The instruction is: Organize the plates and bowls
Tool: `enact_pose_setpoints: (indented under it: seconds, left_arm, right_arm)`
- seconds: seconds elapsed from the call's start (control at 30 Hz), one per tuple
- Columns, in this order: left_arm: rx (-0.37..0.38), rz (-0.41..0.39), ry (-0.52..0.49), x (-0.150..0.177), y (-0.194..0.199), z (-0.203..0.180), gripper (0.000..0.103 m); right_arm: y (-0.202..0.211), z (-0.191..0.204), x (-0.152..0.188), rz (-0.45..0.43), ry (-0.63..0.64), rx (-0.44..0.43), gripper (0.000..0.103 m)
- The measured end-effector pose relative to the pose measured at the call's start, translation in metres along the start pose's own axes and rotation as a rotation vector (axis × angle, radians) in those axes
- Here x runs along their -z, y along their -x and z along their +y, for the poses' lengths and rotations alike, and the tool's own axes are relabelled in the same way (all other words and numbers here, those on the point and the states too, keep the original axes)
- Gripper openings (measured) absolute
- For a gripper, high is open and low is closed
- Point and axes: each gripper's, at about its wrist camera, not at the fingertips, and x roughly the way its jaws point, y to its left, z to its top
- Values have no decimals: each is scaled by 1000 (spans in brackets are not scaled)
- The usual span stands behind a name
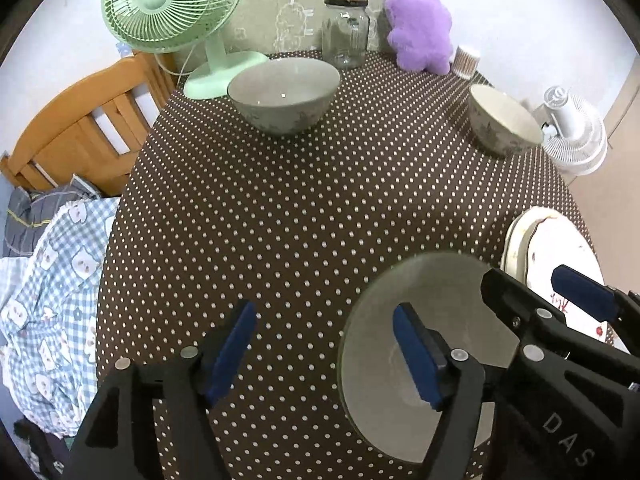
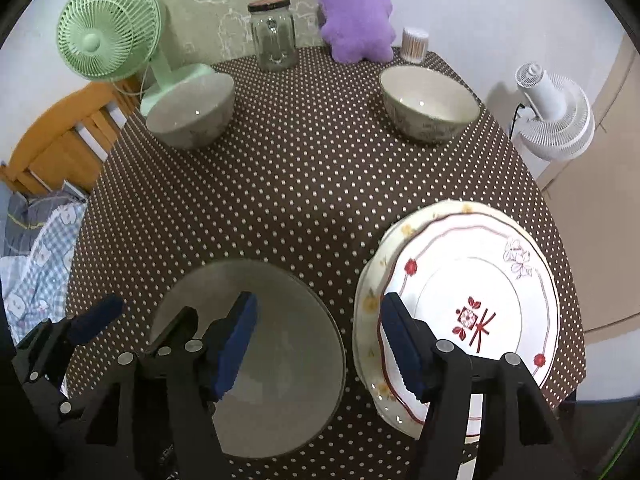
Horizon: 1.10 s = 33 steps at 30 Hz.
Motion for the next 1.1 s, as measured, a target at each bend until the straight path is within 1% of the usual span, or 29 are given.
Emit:
enact_pose_setpoints:
  seconds: [0.13, 0.37, 0.53, 0.7, 0.83, 0.97, 1.1]
  left_arm:
    - [4, -33, -4, -13, 8, 5, 75]
    - [7, -86, 4, -33, 17, 17, 75]
    - [-8, -106, 34, -55, 15, 27, 75]
    - [-55, -126, 65, -79, 7, 39, 77]
    - [-63, -141, 88, -97, -3, 50, 78]
    - [-68, -149, 108, -111, -14, 60, 83]
    - [-81, -155, 101, -125, -25, 63, 87]
  right_arm:
    - [6, 4, -11, -21, -4, -10, 70]
    - [18, 20, -36, -76, 17, -16, 70]
    - [17, 29, -57, -95, 31, -21, 70]
    - [8, 39, -83, -117, 60, -37, 70]
    - [-3, 47, -106, -126, 84, -61, 70]
    - [-15, 55, -129, -141, 106, -84, 70]
    - [-31, 60, -147, -137, 115, -94, 70]
